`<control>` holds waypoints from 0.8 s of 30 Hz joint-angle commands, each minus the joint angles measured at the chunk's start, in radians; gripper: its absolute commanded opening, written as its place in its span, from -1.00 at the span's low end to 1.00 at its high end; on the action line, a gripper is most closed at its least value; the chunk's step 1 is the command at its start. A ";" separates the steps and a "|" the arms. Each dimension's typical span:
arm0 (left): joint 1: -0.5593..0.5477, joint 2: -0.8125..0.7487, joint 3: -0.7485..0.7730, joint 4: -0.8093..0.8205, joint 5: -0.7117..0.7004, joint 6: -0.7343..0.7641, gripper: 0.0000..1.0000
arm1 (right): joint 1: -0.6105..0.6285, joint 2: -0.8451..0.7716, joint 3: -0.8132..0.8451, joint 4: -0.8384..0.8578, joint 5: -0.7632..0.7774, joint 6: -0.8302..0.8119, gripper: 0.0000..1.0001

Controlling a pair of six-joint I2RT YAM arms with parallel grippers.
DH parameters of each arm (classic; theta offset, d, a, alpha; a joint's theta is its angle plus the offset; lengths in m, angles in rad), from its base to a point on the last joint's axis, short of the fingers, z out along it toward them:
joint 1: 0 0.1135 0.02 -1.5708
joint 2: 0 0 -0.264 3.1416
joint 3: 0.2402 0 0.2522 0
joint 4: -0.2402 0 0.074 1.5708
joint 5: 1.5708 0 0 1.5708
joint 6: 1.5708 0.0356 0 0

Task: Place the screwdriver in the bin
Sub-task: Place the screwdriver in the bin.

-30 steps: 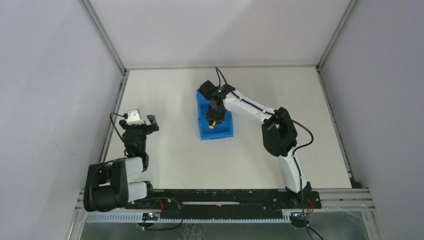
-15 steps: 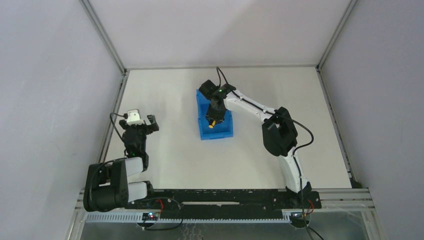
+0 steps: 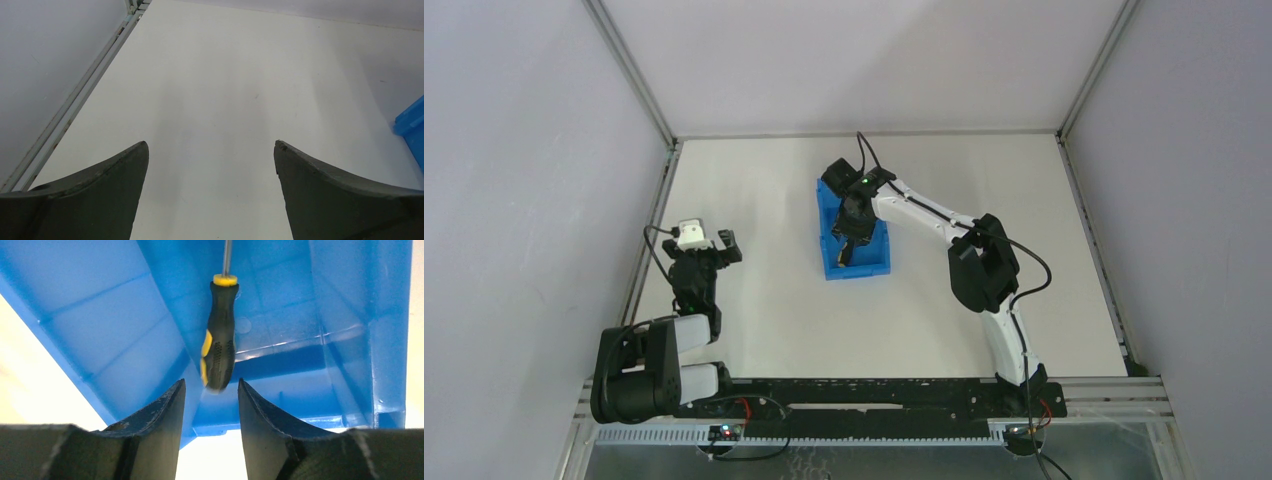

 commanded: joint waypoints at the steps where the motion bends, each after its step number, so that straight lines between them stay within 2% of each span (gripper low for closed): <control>1: -0.005 -0.008 0.011 0.055 -0.002 0.015 1.00 | -0.005 -0.009 0.005 0.023 0.006 0.004 0.06; 13: -0.004 -0.008 0.011 0.055 -0.002 0.014 1.00 | 0.005 -0.028 0.036 0.019 0.025 -0.020 0.27; 18: -0.006 -0.008 0.010 0.055 -0.002 0.014 1.00 | 0.010 -0.050 0.055 0.012 0.046 -0.038 0.54; 21: -0.005 -0.008 0.011 0.055 -0.002 0.015 1.00 | 0.013 -0.063 0.069 0.010 0.056 -0.057 0.90; 24: -0.005 -0.008 0.011 0.055 -0.002 0.014 1.00 | 0.016 -0.071 0.090 0.000 0.071 -0.077 0.99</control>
